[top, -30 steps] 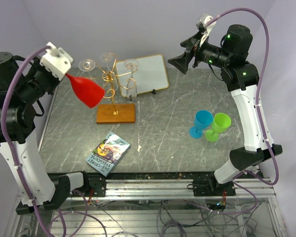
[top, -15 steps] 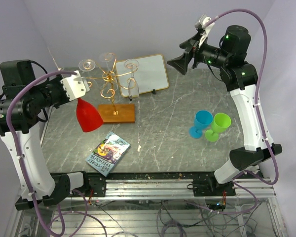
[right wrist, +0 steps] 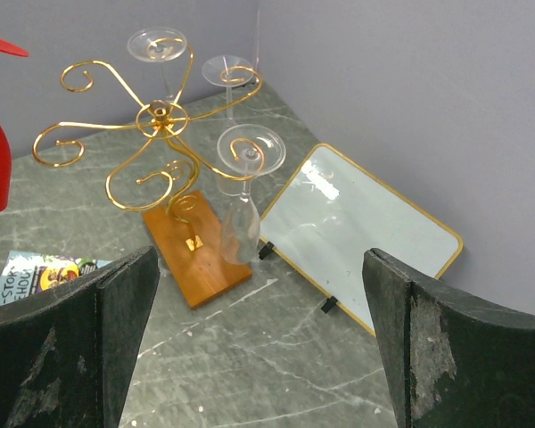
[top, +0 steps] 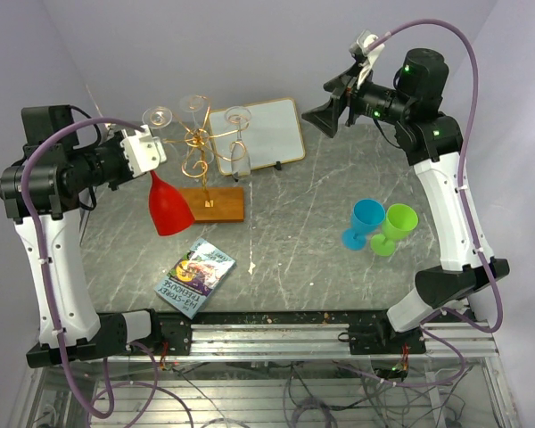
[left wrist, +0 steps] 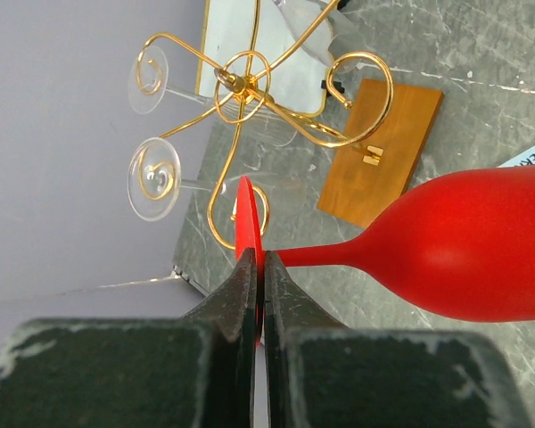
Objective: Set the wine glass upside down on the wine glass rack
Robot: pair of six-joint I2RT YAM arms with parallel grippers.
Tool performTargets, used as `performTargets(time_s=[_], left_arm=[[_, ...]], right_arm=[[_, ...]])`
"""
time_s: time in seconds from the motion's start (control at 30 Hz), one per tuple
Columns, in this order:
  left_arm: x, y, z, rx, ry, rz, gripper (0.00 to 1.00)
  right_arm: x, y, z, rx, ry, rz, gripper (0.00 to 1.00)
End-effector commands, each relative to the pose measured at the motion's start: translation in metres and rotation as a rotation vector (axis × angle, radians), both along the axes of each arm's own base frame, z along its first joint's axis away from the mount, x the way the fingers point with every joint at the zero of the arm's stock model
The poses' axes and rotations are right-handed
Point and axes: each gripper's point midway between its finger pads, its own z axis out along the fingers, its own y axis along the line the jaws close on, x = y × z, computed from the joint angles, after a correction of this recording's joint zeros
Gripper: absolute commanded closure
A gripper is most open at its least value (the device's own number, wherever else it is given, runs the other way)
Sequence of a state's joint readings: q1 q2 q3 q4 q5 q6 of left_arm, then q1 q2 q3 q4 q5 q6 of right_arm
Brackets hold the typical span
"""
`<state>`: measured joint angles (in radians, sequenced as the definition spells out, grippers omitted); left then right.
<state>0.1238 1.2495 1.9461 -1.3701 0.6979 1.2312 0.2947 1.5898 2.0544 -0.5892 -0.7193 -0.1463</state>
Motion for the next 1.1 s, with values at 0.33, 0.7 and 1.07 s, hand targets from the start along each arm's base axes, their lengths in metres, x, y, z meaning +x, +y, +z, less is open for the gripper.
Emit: performTargets(time_s=[0.33,0.7,1.07], left_arm=[[0.024,-0.01,0.009,0.023,-0.08,-0.078,0.93],[0.048,-0.032,0.008,0.076,-0.098,-0.041,0.92],[0.073,-0.029,0.003,0.18,-0.137,0.101,0.93]], right_arm=[[-0.007,-0.005,0.012,0.011,-0.043,0.003,0.03],[-0.005,-0.008,0.011,0.009,-0.043,-0.005,0.03],[-0.007,-0.015,0.013,0.021,-0.044,-0.014,0.03]])
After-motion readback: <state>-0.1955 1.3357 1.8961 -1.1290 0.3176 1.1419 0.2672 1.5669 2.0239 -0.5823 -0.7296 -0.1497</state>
